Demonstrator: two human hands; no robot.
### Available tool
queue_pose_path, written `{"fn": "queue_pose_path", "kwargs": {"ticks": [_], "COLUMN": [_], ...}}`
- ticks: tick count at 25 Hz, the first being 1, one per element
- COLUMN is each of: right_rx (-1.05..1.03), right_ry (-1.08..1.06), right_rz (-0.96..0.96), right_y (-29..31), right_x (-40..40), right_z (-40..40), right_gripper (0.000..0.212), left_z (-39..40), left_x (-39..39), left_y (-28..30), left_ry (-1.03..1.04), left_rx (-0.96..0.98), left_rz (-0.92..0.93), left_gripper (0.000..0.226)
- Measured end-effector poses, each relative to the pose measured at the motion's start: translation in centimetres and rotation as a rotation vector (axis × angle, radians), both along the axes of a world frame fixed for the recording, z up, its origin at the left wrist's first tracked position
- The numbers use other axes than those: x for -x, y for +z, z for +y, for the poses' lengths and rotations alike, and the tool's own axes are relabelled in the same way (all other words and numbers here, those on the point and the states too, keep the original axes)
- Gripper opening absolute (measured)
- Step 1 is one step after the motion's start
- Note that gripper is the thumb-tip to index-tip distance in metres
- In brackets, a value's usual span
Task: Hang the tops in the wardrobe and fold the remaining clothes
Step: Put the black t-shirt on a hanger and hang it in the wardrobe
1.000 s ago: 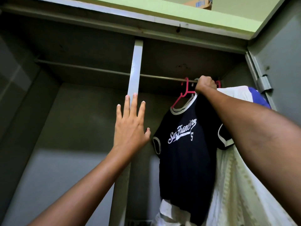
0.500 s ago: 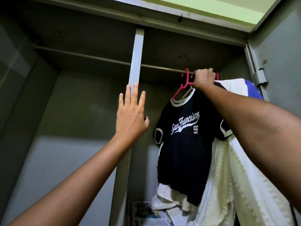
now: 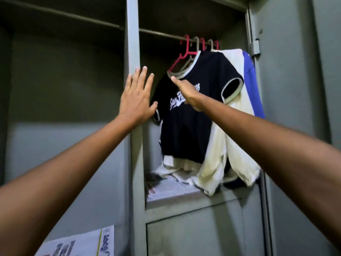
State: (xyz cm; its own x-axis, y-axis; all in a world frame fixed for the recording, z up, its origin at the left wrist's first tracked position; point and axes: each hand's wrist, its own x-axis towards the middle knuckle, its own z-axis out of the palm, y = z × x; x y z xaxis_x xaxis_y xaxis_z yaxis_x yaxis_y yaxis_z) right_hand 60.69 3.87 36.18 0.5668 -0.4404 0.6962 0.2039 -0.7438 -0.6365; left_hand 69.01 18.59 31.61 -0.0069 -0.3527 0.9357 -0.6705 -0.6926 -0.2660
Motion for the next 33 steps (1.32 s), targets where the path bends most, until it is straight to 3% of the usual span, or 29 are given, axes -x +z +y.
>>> {"fn": "queue_pose_path", "kwargs": {"ticks": [3,5,10,15,19,22,27,31,33], "right_rx": [-0.137,-0.193,-0.328,-0.381,-0.490,-0.579,-0.719,-0.846,-0.959], "right_ry": [0.005,0.004,-0.064,-0.059,-0.035,-0.035,-0.091,-0.166,-0.220], "right_rz": [0.019,0.015,0.090,0.184,0.307,0.367,0.557,0.705,0.689], "right_y": [-4.1,-6.9,-14.9,-22.9,-30.0,-35.6,-46.5,-53.8,-56.9], "right_x": [3.0,5.5,12.7,19.7,25.5,29.0,37.3,44.9,49.1], "right_z": [1.2,1.9,3.6,6.5,8.7,11.4,15.3,17.2,17.5], "right_gripper": [0.078,0.069,0.067,0.055,0.060,0.058,0.054,0.058,0.054], "left_z": [-0.2,-0.9,-2.3,-1.7,0.3,2.2,5.9,6.9,6.5], "left_x": [1.4,2.9,7.8,12.9,19.9,24.8,31.9,38.1,41.5], "left_y": [-4.0,-6.8,-14.7,-22.8,-29.9,-35.9,-47.8,-54.0,-56.1], "left_ry": [-0.284,-0.467,-0.691,-0.790,-0.870,-0.869,-0.786,-0.803,-0.812], "left_rx": [-0.055,-0.012,0.039,0.040,-0.047,-0.075,-0.347,-0.471,-0.581], "left_rz": [0.093,0.234,0.627,0.962,1.115,1.332,1.596,1.724,1.747], "left_gripper": [0.073,0.070,0.067,0.063,0.053,0.050,0.043,0.036,0.040]}}
